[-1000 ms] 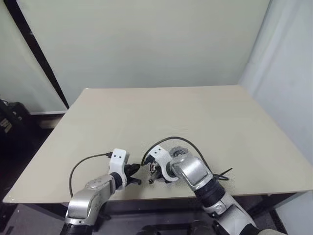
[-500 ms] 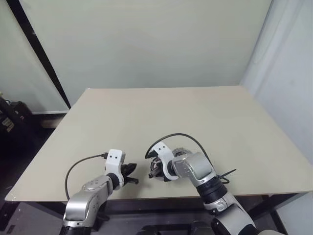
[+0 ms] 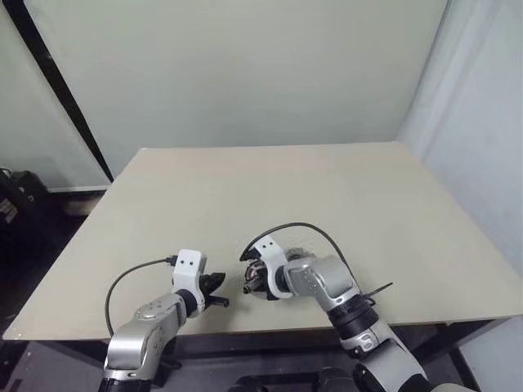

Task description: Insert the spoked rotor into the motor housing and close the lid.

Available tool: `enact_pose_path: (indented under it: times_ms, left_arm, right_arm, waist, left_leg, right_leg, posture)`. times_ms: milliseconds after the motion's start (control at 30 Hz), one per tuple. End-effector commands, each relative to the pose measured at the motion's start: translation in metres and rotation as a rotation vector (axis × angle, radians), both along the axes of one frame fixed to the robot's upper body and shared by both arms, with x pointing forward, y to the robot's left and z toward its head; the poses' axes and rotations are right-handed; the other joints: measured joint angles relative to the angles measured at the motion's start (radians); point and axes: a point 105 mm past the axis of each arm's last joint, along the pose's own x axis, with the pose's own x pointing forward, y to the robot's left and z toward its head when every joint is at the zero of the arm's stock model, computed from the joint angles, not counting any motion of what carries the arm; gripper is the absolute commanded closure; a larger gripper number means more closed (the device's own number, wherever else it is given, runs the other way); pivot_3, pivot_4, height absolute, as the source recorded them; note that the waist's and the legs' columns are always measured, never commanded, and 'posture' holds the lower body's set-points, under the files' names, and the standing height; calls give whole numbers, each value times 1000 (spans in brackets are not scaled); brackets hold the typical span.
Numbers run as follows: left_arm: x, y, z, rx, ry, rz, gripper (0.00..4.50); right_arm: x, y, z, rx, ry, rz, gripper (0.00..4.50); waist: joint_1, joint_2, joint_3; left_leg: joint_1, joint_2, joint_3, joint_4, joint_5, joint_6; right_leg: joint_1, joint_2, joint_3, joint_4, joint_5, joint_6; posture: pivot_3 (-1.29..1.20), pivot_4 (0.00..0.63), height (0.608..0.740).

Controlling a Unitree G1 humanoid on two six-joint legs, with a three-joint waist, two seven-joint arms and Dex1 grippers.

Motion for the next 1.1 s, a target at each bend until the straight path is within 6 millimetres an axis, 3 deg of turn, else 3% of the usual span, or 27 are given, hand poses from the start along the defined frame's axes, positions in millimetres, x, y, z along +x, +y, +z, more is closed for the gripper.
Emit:
enact_pose_path:
  times_ms: [33, 333, 567, 733, 900, 1100]
  left_arm:
    - [6, 1, 13, 9, -59, -1, 4500]
    - [6, 0, 13, 5, -56, -10, 4500]
    - [4, 4, 17, -22, -86, -23, 4500]
    - [0, 5, 16, -25, -107, -48, 4500]
    - [0, 5, 17, -33, -118, -54, 4500]
    - [3, 4, 18, -31, -125, -66, 4500]
  right_arm:
    - [-7, 22, 29, 94, -80, 111, 3157]
    - [-3, 15, 41, 77, -211, 151, 39]
    - [27, -21, 72, 41, -511, 105, 39]
    - [62, -74, 84, -65, -674, -20, 39]
    - [92, -140, 74, -272, -764, -214, 39]
    - [107, -193, 51, -493, -753, -312, 39]
  waist:
    - [1, 0, 0]
    - [6, 0, 0]
    - [7, 0, 0]
    - [7, 0, 0]
    - [7, 0, 0]
    - [7, 0, 1]
  left_leg:
    - [0, 0, 0, 0, 0, 0]
    - [-2, -1, 0, 0, 0, 0]
    - [-4, -1, 0, 0, 0, 0]
    - [-4, -1, 0, 0, 0, 0]
    - [-5, -1, 0, 0, 0, 0]
    - [-4, 0, 2, 0, 0, 0]
  right_leg:
    - [0, 0, 0, 0, 0, 0]
    - [-1, 0, 0, -1, 0, 0]
    - [-2, 0, 0, -2, 0, 0]
    - [-2, -1, 0, -3, 0, 0]
    - [-2, -1, 0, -3, 0, -1]
    - [-1, -1, 1, -3, -1, -2]
  posture:
    - [0, 0, 740]
    - [0, 0, 740]
    - [0, 0, 740]
    - [0, 0, 740]
    - [0, 0, 740]
    - [0, 0, 740]
